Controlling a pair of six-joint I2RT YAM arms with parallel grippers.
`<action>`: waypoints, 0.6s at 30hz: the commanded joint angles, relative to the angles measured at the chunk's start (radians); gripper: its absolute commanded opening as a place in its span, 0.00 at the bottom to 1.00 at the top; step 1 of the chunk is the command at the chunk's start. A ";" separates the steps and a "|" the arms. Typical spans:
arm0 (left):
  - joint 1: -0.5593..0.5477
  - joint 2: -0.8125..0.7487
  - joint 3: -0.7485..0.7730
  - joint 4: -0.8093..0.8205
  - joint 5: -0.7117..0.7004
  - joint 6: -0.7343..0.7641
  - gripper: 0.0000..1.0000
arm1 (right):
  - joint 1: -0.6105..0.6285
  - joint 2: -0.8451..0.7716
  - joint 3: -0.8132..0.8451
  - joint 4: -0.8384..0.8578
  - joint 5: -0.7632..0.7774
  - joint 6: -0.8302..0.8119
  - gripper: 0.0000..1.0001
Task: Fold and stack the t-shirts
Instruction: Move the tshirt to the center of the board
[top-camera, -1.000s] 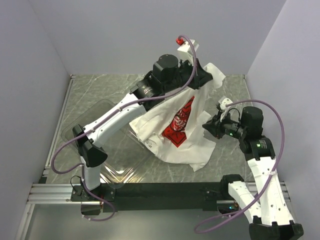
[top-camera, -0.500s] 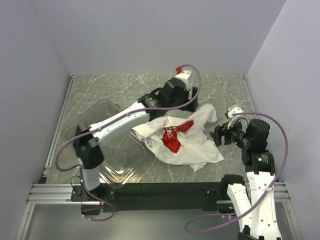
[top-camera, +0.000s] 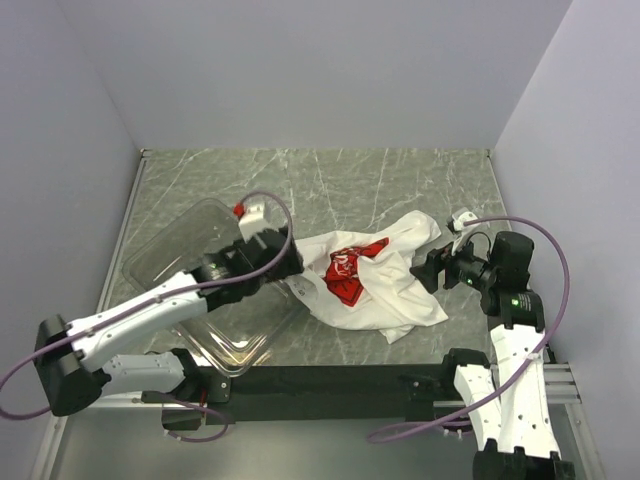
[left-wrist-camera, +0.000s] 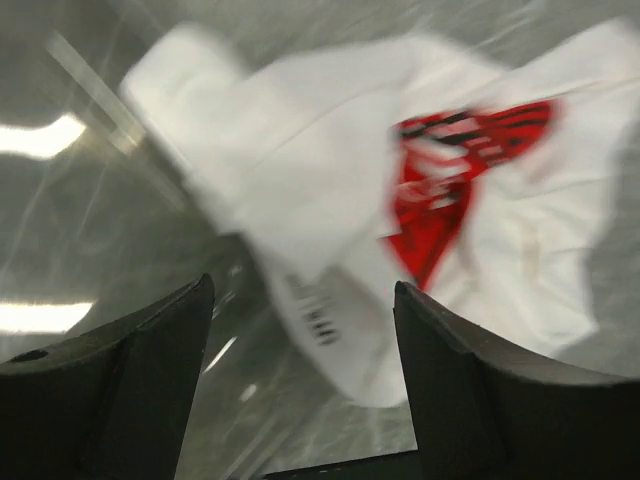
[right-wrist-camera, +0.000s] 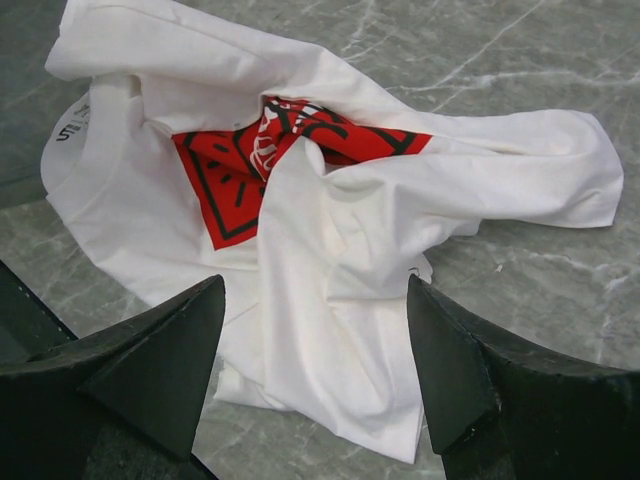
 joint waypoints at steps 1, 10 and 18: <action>0.013 0.001 -0.134 -0.019 -0.017 -0.302 0.77 | -0.010 0.006 0.002 0.042 -0.049 0.001 0.79; 0.117 0.005 -0.254 0.244 0.041 -0.370 0.69 | -0.013 0.001 -0.010 0.056 -0.073 -0.003 0.79; 0.142 0.119 -0.178 0.292 0.070 -0.308 0.66 | -0.014 -0.002 -0.016 0.058 -0.087 -0.011 0.79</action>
